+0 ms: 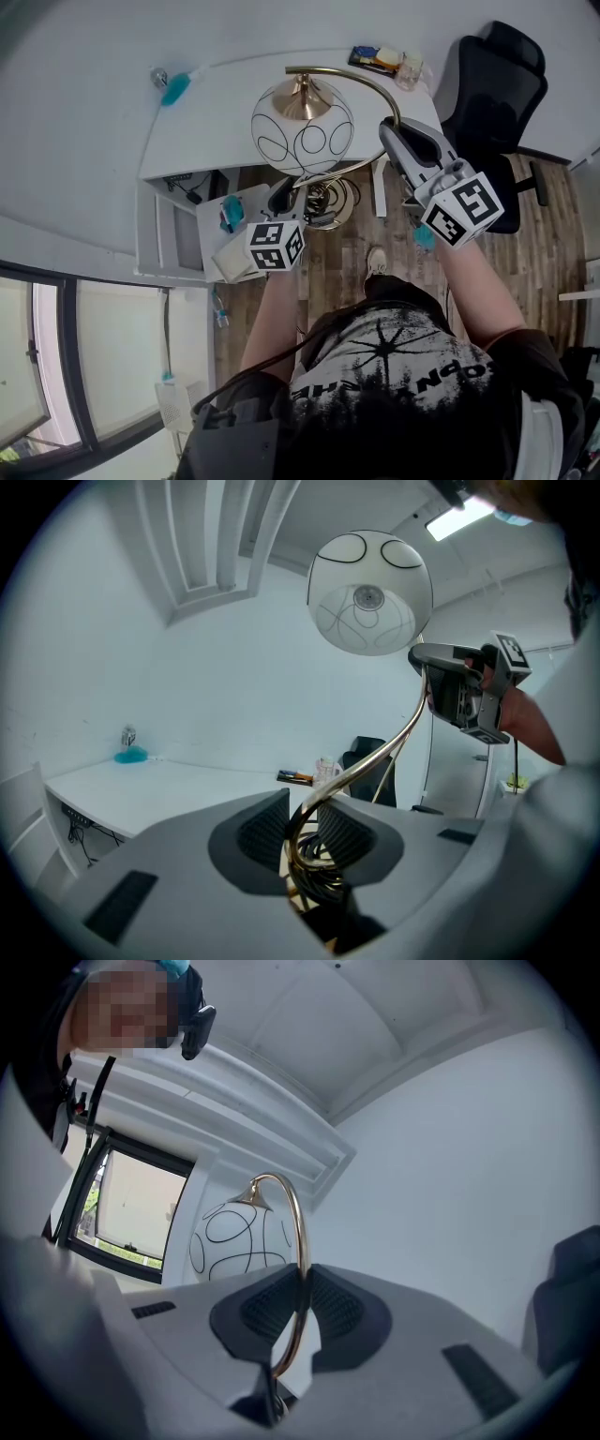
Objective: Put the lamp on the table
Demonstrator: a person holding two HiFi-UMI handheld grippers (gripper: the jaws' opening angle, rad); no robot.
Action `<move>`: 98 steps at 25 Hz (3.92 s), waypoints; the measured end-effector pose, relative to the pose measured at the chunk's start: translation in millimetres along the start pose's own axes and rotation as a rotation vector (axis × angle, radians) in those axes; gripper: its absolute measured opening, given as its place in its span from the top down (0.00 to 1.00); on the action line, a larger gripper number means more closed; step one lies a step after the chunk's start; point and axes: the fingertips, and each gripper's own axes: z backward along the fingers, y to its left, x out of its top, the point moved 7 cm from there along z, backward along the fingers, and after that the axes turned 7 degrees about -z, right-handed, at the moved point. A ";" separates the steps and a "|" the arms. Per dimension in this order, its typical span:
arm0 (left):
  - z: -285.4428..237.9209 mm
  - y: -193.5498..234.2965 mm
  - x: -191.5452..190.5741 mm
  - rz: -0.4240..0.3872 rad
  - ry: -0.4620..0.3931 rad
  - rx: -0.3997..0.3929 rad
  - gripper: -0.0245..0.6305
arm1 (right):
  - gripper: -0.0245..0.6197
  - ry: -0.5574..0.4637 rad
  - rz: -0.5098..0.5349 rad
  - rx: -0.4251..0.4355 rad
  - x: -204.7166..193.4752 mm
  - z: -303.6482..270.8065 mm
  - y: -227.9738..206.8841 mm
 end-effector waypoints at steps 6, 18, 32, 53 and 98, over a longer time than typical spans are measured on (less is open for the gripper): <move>-33.4 16.3 1.8 0.008 0.006 0.020 0.81 | 0.90 0.001 -0.020 0.028 -8.6 -31.1 -33.2; -118.2 55.8 22.8 0.041 -0.002 0.132 0.81 | 0.90 0.022 -0.045 0.153 -11.1 -120.0 -119.5; -184.9 88.0 32.9 0.063 0.003 0.269 0.81 | 0.90 0.023 -0.088 0.297 -26.1 -199.4 -194.3; -229.2 153.0 25.1 0.084 0.056 0.276 0.81 | 0.90 0.057 -0.132 0.331 -59.2 -281.9 -223.6; -378.0 385.0 -35.2 0.142 0.109 0.144 0.81 | 0.90 0.143 -0.078 0.205 -175.2 -511.3 -260.7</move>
